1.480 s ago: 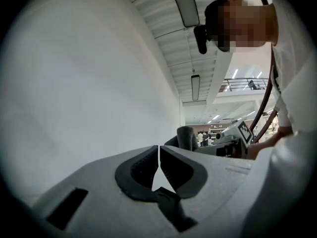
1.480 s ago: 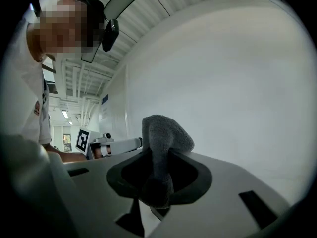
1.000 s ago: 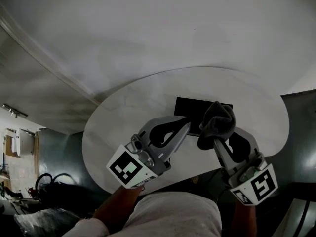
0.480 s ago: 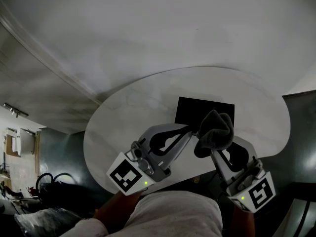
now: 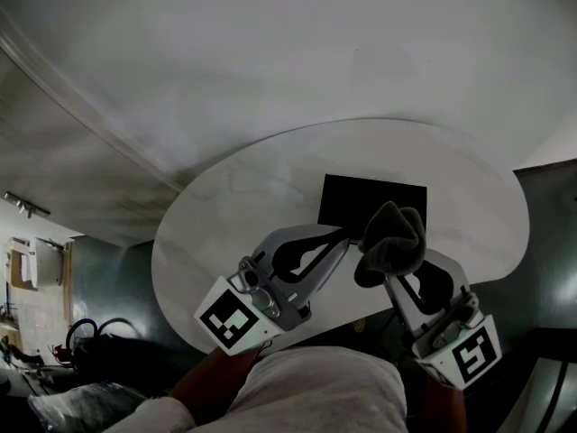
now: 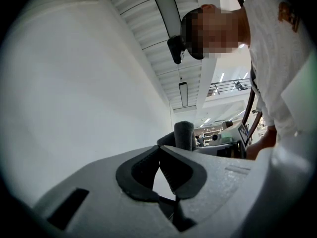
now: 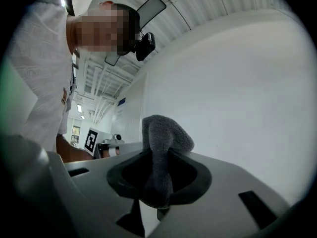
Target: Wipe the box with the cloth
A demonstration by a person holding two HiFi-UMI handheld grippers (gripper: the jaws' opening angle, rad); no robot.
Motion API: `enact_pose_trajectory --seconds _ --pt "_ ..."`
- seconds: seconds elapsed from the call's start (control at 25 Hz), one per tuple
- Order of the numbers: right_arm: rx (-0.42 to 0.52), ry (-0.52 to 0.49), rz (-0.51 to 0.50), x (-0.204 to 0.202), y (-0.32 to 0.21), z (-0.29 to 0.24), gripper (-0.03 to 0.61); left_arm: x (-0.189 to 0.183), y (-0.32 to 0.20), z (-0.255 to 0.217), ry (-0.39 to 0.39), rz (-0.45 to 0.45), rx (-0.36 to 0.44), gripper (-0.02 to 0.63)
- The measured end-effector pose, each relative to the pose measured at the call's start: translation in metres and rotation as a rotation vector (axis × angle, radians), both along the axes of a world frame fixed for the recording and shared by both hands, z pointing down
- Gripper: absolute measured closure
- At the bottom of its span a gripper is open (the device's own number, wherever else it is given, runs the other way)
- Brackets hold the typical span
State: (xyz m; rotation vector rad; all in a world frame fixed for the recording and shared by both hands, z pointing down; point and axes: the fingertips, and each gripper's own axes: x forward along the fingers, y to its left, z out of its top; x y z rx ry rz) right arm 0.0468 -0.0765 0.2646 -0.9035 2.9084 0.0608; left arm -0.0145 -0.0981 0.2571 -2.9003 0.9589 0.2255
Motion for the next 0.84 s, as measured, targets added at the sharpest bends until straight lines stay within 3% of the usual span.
enact_pose_trajectory --seconds 0.84 --pt "-0.006 0.013 0.008 0.0009 0.0041 0.0028 0.489 0.0017 -0.0002 0.0042 -0.008 0.016 -0.008 0.598"
